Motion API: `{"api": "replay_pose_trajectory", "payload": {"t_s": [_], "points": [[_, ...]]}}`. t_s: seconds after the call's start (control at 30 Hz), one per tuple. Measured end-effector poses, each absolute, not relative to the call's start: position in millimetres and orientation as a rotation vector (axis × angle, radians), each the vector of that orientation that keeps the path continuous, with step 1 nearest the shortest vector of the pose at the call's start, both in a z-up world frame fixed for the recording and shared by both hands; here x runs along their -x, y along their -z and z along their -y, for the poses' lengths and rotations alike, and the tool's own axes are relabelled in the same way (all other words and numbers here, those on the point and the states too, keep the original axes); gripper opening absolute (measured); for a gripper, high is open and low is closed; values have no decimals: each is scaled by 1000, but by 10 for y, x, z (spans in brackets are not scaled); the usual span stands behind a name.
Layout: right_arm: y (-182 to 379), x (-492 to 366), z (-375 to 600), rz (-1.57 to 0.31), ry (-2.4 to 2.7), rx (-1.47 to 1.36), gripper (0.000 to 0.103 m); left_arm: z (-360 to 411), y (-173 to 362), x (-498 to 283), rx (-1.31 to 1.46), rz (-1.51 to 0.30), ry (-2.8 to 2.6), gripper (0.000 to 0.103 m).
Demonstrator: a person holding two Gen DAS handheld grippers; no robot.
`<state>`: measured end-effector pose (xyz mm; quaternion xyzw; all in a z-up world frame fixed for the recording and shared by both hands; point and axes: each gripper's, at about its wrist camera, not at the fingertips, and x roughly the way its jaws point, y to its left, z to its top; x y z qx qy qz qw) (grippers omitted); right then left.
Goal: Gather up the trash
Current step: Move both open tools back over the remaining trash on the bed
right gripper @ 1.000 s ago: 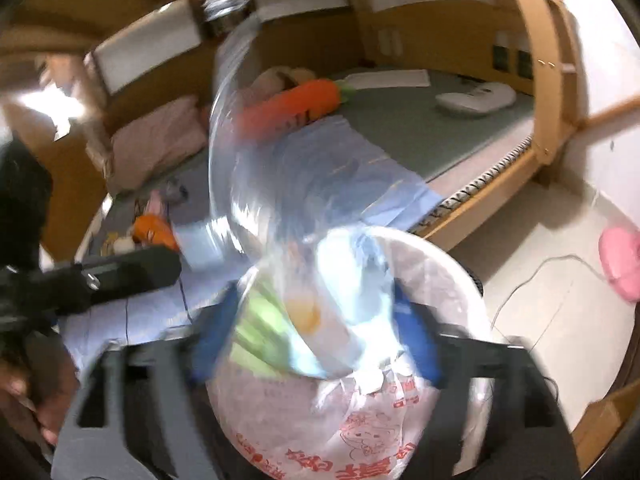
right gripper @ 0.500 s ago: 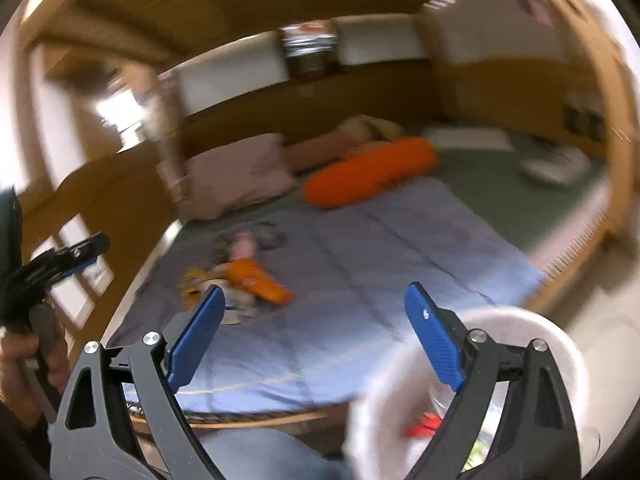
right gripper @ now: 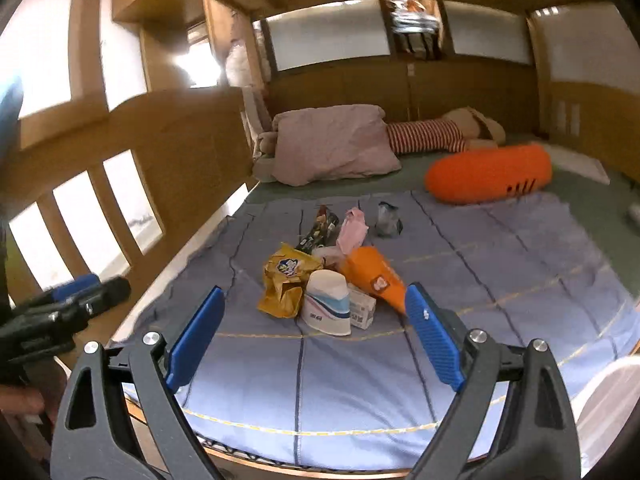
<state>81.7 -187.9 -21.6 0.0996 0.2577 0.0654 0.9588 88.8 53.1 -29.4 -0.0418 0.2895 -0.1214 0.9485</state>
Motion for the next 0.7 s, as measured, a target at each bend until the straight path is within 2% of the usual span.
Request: {"api": "replay_pose_trajectory", "payload": {"t_s": [0.7], "points": [[327,-855,2020,-552,-114,-268,90,-371,486,-970,56,-654,252,100]]}}
